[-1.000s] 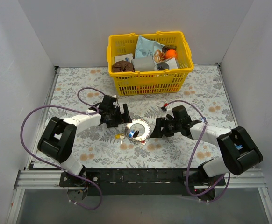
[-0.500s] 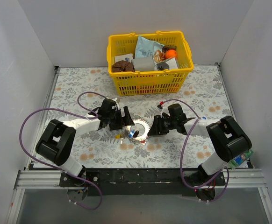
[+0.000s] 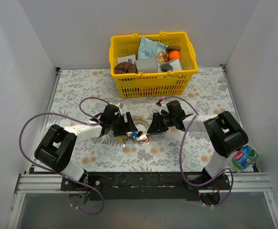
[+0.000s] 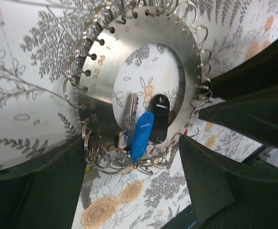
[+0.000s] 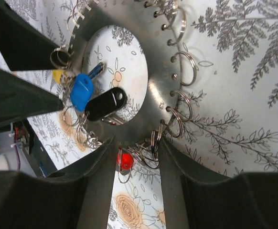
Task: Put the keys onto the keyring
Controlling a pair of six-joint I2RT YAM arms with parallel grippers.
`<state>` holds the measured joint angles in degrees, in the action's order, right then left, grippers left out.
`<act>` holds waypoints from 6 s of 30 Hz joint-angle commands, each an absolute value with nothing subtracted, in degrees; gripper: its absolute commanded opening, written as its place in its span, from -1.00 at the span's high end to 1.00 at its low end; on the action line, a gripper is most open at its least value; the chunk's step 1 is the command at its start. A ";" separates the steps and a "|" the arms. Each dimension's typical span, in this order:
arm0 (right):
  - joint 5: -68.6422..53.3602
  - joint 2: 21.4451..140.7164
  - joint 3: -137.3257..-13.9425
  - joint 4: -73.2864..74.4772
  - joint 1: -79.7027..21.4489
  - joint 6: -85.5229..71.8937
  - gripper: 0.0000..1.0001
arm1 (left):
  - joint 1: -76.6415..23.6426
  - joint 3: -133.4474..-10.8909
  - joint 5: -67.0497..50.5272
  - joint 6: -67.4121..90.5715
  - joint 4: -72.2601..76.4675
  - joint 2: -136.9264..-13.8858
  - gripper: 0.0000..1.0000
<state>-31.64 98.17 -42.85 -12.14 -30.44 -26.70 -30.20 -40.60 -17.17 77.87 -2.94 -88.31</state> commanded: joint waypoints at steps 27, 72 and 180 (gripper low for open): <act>-7.48 87.45 -52.12 13.18 -39.80 -14.94 -0.15 | -32.70 -45.00 -5.62 76.29 -18.90 -75.14 -0.75; 2.81 99.05 -64.95 24.78 -53.44 -17.40 0.18 | -32.70 -44.03 0.09 75.32 -20.83 -72.51 -0.82; -7.30 111.62 -73.92 23.90 -49.04 -9.67 0.97 | -32.69 -31.73 -5.36 89.12 -15.73 -76.63 1.00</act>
<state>-9.02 111.00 -73.36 20.88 -48.51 -11.53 -32.71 -30.11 -5.58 88.51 -15.75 -74.19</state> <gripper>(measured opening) 0.023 0.010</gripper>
